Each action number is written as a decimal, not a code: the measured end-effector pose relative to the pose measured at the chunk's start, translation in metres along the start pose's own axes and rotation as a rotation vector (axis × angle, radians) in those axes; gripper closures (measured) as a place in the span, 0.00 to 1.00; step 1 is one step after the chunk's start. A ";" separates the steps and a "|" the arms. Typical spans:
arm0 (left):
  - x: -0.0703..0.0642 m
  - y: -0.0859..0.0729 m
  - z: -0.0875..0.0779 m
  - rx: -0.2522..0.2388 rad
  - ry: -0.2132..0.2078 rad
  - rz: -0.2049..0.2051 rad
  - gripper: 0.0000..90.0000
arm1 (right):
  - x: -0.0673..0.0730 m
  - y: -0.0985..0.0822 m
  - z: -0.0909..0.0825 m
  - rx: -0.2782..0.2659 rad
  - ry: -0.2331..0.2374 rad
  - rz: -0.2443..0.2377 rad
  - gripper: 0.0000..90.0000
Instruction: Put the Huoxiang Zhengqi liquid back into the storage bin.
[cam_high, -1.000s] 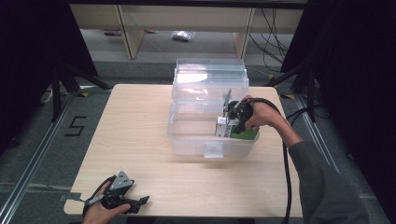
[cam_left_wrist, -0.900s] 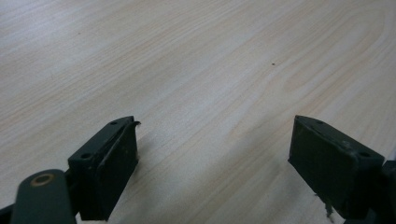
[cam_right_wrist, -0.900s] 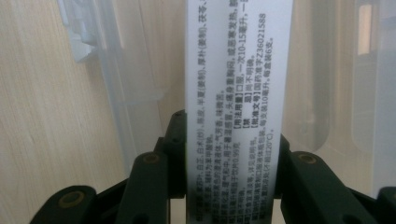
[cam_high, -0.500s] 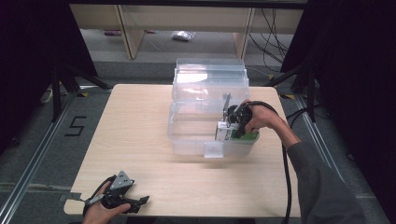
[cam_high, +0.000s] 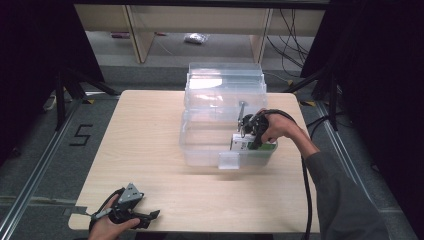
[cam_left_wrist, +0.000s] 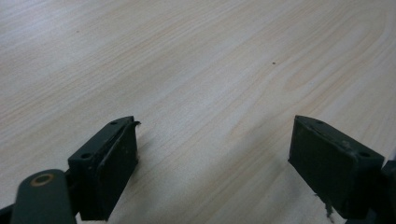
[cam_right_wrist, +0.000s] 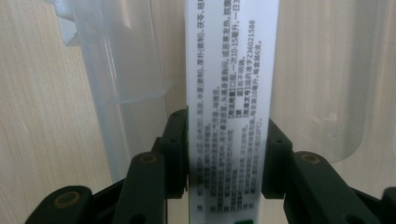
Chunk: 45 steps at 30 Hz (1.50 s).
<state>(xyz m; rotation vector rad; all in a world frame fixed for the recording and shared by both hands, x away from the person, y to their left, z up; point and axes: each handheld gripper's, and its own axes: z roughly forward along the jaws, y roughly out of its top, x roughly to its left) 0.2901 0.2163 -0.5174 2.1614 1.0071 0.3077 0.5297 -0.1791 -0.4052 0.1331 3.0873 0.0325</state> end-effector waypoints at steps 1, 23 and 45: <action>0.000 0.000 0.000 0.001 0.000 0.000 0.17 | 0.000 0.000 0.000 0.004 -0.001 -0.002 0.69; 0.000 0.000 0.000 0.000 -0.009 0.004 0.17 | 0.013 -0.014 -0.049 -0.150 -0.090 0.163 0.51; -0.001 0.001 0.000 -0.002 0.001 -0.005 0.17 | 0.017 -0.014 -0.059 -0.255 -0.101 0.257 0.40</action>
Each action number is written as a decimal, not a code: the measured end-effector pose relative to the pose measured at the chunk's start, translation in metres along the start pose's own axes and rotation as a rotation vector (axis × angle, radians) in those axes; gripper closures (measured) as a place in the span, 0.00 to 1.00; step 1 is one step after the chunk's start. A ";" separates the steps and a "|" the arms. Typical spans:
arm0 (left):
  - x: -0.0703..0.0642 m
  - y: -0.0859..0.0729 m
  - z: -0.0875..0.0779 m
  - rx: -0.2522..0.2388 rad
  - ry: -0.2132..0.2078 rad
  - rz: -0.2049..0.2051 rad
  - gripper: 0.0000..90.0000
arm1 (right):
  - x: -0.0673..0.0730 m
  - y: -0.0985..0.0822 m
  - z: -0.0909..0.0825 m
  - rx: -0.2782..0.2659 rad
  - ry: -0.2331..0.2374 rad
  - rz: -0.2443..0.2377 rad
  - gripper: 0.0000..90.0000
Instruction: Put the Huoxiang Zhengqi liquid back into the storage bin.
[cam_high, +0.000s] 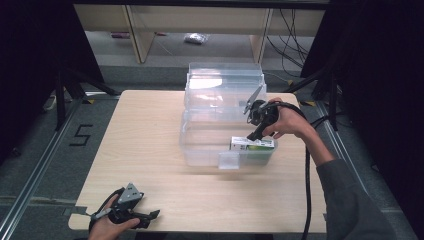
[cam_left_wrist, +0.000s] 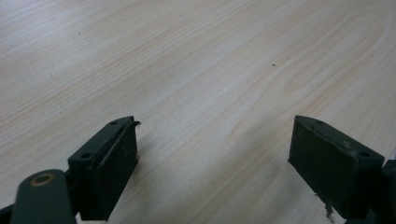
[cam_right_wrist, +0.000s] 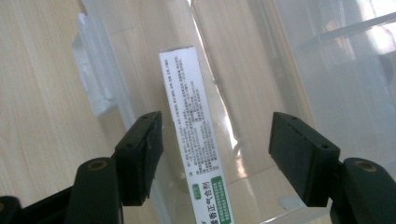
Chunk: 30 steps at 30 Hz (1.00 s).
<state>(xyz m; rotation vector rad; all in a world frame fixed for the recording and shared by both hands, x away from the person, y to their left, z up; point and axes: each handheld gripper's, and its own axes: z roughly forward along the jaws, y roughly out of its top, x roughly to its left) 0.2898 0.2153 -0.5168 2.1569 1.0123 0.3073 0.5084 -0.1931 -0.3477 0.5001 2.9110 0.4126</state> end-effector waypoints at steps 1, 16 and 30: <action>0.000 0.000 0.000 0.001 -0.001 0.005 0.17 | 0.000 0.000 -0.001 0.001 0.001 0.004 0.39; 0.000 0.000 -0.001 0.001 -0.002 0.004 0.17 | 0.010 -0.004 -0.007 -0.103 -0.027 0.078 0.30; 0.001 0.000 -0.002 0.010 -0.003 0.012 0.17 | 0.016 -0.022 -0.009 -0.230 -0.029 0.212 0.24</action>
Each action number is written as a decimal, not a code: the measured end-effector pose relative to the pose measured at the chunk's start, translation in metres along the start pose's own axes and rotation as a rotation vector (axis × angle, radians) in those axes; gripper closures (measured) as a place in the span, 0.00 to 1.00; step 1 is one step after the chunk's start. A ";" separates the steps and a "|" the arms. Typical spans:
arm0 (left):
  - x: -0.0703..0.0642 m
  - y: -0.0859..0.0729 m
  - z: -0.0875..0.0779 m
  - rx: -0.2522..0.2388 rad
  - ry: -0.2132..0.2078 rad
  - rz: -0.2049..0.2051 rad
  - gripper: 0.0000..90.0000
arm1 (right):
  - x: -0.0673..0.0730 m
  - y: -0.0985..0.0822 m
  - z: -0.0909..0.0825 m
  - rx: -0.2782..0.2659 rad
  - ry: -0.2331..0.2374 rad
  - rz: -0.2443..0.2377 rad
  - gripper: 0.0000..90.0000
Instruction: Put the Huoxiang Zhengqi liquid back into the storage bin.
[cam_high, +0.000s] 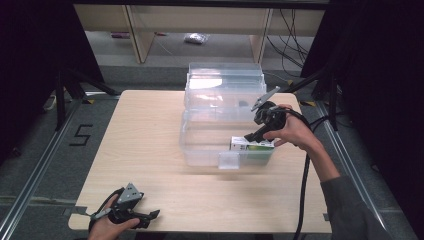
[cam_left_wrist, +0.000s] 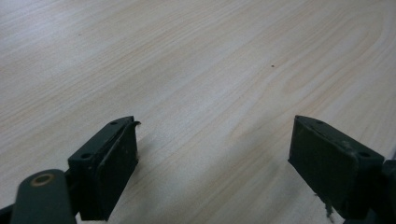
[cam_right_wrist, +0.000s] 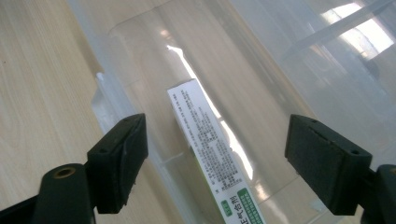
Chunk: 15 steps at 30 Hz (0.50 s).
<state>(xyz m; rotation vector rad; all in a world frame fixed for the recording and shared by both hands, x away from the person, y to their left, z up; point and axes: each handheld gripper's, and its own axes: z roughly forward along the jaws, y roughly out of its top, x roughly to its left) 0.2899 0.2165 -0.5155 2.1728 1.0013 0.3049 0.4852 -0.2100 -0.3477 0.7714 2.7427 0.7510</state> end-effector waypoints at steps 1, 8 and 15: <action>0.001 0.000 -0.001 0.005 -0.008 0.008 0.17 | 0.000 -0.001 -0.001 0.002 0.000 0.001 0.24; 0.001 0.000 -0.001 0.000 -0.004 0.008 0.17 | 0.004 -0.008 -0.001 -0.030 0.008 0.013 0.25; 0.002 0.000 -0.002 0.010 -0.008 0.023 0.17 | 0.010 -0.011 -0.005 -0.078 0.000 0.034 0.24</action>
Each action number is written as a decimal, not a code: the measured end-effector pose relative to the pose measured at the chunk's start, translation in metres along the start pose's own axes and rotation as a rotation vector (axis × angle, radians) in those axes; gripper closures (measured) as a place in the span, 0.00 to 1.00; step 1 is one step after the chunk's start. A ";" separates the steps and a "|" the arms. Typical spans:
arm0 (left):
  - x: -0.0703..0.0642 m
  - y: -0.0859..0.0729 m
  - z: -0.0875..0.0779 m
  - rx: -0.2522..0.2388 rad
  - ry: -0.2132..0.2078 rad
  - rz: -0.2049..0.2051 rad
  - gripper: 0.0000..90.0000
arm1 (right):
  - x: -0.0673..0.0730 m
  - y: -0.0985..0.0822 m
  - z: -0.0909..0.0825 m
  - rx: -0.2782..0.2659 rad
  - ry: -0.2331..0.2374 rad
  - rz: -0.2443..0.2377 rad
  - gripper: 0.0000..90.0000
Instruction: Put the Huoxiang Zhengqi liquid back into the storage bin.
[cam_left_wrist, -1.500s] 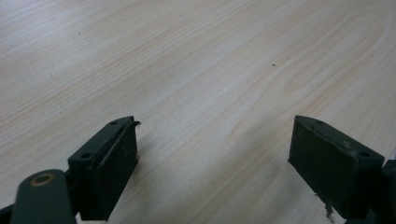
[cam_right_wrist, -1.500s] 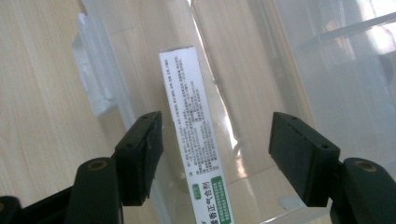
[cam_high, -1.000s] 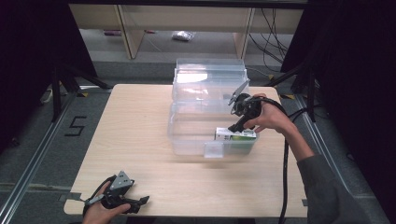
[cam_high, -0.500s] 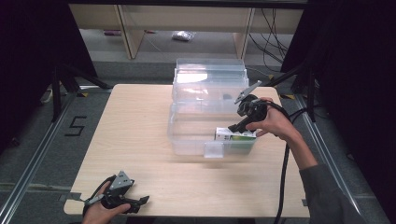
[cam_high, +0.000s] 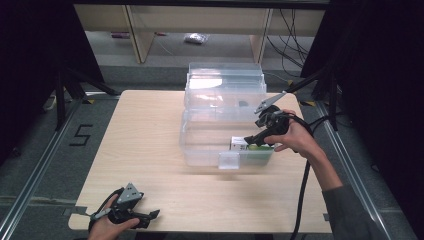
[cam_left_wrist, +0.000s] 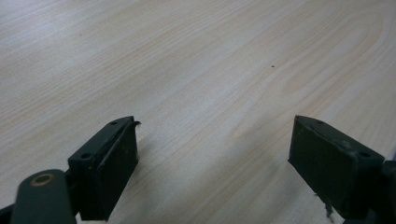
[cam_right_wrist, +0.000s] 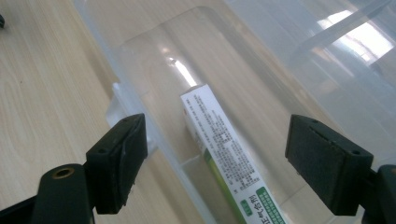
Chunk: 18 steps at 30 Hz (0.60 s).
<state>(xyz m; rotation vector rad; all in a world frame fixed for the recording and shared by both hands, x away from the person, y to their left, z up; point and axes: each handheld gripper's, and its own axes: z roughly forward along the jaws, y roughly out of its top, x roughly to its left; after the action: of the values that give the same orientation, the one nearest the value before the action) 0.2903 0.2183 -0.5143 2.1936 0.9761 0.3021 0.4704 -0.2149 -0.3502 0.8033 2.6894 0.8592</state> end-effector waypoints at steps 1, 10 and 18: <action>0.000 0.000 0.000 -0.002 0.000 -0.002 0.17 | 0.002 -0.001 0.000 -0.003 -0.011 0.009 0.24; 0.000 0.000 0.000 -0.001 0.000 -0.002 0.17 | 0.014 -0.007 0.002 -0.038 0.017 0.003 0.24; 0.000 0.000 0.000 0.000 0.000 -0.001 0.17 | 0.021 -0.010 -0.001 -0.056 0.034 0.032 0.24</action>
<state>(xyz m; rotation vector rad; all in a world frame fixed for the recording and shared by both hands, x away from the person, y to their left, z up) 0.2903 0.2182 -0.5143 2.1930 0.9768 0.3021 0.4484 -0.2105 -0.3563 0.8289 2.6760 0.9590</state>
